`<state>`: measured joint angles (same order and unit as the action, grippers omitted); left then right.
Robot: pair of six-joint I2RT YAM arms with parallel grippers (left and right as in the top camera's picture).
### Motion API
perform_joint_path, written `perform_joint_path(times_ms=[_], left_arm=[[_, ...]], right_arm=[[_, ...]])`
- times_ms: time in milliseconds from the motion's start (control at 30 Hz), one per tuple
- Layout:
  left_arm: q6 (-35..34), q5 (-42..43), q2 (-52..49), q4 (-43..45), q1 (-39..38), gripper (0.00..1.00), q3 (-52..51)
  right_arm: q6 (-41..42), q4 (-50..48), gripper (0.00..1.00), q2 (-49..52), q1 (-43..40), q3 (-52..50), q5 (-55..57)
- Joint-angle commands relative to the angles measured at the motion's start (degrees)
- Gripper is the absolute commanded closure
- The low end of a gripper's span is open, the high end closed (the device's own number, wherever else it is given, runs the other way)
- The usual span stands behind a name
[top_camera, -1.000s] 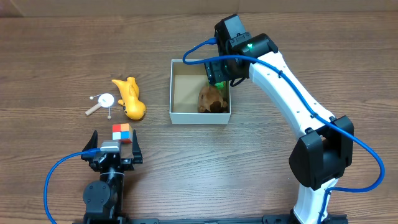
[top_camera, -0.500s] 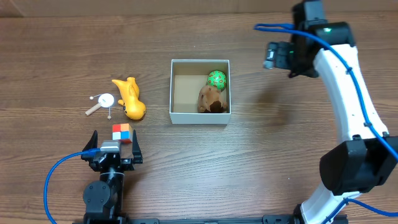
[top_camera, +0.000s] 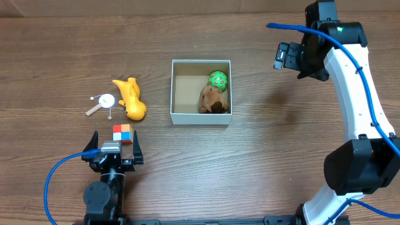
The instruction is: Pack container
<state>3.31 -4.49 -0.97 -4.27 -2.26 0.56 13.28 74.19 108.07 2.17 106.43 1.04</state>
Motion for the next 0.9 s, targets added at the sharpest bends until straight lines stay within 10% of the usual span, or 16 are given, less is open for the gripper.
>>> perform_joint_path(times_ms=[0, 367, 867], left_arm=[[-0.8, 1.5, 0.3, 1.7, -0.5, 0.00, -0.3], [-3.3, 2.6, -5.0, -15.7, -0.5, 0.00, 19.0], [-0.7, 0.0, -66.0, -58.5, -0.5, 0.00, 77.5]], right_arm=[[0.3, -0.2, 0.00, -1.4, -0.3, 0.8, 0.3], [0.3, -0.2, 0.00, -1.4, -0.3, 0.8, 0.3], [0.3, -0.2, 0.00, -1.4, -0.3, 0.8, 0.3]])
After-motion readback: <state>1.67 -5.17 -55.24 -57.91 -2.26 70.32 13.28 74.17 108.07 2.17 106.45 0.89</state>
